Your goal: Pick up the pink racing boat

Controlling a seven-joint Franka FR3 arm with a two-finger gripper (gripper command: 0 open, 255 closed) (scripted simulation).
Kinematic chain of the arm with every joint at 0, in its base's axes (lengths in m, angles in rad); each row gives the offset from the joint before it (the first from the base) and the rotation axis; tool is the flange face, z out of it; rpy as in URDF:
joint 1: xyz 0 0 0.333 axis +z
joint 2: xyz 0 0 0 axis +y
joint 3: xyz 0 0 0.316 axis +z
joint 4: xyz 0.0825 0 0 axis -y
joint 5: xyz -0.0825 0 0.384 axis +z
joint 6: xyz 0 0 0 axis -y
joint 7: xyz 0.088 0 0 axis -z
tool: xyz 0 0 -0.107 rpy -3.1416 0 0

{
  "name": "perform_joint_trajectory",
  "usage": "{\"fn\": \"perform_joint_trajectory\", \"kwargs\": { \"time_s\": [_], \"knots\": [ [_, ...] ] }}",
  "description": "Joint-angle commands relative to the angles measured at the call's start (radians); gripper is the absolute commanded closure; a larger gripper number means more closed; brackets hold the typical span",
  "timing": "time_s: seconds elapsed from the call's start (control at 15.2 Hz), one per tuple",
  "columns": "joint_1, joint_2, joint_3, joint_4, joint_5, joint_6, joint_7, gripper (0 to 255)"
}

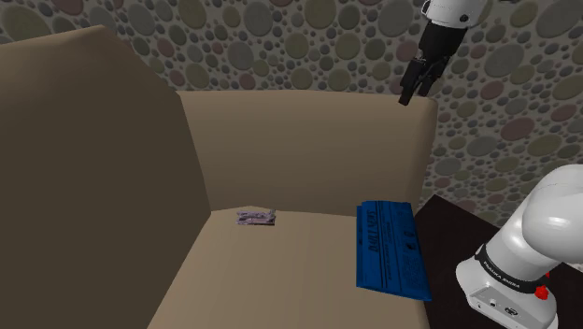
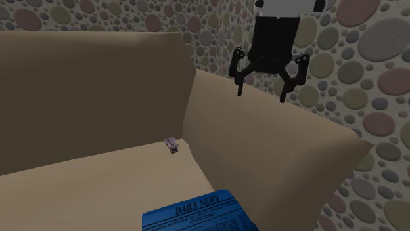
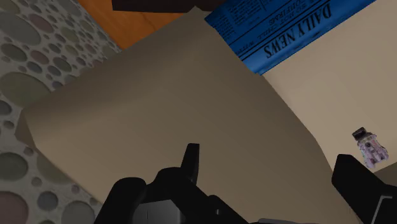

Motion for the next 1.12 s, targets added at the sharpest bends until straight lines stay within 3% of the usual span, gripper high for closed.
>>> {"fn": "perform_joint_trajectory", "kwargs": {
  "time_s": [0.0,0.59,1.06],
  "knots": [
    [0.000,0.000,0.000,0.000,0.000,0.000,0.000,0],
    [0.063,0.245,0.128,0.038,-0.006,0.193,0.015,0],
    [0.098,0.464,0.227,0.117,-0.058,0.311,0.048,0]
  ]
}}
